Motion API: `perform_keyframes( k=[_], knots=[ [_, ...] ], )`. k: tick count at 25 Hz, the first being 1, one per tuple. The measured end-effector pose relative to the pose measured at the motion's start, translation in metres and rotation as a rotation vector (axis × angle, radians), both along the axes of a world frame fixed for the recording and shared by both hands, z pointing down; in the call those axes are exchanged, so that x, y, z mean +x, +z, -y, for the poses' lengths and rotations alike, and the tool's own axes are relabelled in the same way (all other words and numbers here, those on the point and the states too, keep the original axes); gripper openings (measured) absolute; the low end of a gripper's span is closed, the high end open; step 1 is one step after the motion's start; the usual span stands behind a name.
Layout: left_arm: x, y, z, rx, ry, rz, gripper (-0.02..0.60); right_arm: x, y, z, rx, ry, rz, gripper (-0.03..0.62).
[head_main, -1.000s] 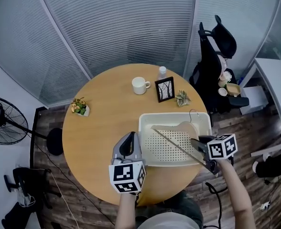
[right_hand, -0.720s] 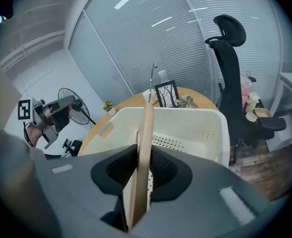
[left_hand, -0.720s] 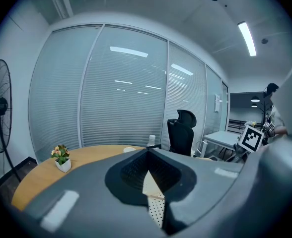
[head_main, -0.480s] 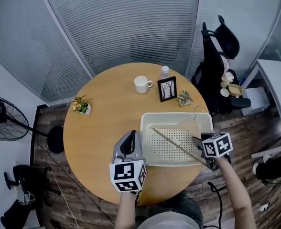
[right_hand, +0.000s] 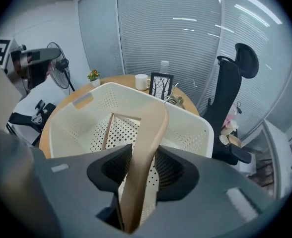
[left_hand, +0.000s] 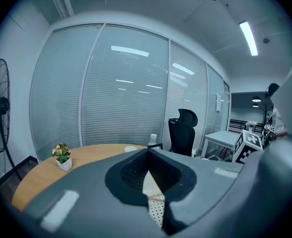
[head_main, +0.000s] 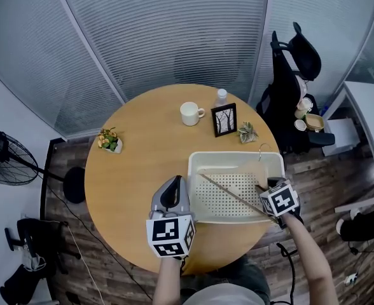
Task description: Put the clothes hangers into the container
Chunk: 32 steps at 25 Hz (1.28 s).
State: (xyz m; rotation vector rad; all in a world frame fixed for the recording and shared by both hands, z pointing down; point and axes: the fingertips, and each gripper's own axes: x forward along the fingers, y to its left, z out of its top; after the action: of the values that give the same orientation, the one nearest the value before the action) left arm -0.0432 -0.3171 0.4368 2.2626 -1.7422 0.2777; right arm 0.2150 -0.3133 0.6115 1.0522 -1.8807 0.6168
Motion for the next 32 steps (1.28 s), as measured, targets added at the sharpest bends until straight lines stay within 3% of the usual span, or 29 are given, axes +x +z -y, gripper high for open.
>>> perform_keyframes(
  k=[7, 9, 17, 24, 32],
  knots=[
    [-0.004, 0.003, 0.000, -0.008, -0.013, -0.004, 0.000, 0.007, 0.010, 0.000, 0.000, -0.003, -0.089, 0.274],
    [-0.003, 0.004, 0.000, -0.009, -0.011, -0.005, 0.000, 0.008, 0.007, 0.003, 0.031, 0.013, -0.082, 0.319],
    [0.003, 0.001, 0.001, 0.004, 0.005, -0.003, 0.000, 0.006, -0.030, 0.024, 0.197, 0.070, -0.031, 0.364],
    [0.002, -0.008, 0.003, 0.027, 0.009, 0.000, 0.000, 0.016, -0.079, 0.034, 0.394, 0.157, -0.012, 0.361],
    [0.003, -0.031, 0.007, 0.085, 0.016, 0.010, 0.000, 0.016, -0.146, 0.028, 0.623, 0.257, 0.084, 0.257]
  ],
)
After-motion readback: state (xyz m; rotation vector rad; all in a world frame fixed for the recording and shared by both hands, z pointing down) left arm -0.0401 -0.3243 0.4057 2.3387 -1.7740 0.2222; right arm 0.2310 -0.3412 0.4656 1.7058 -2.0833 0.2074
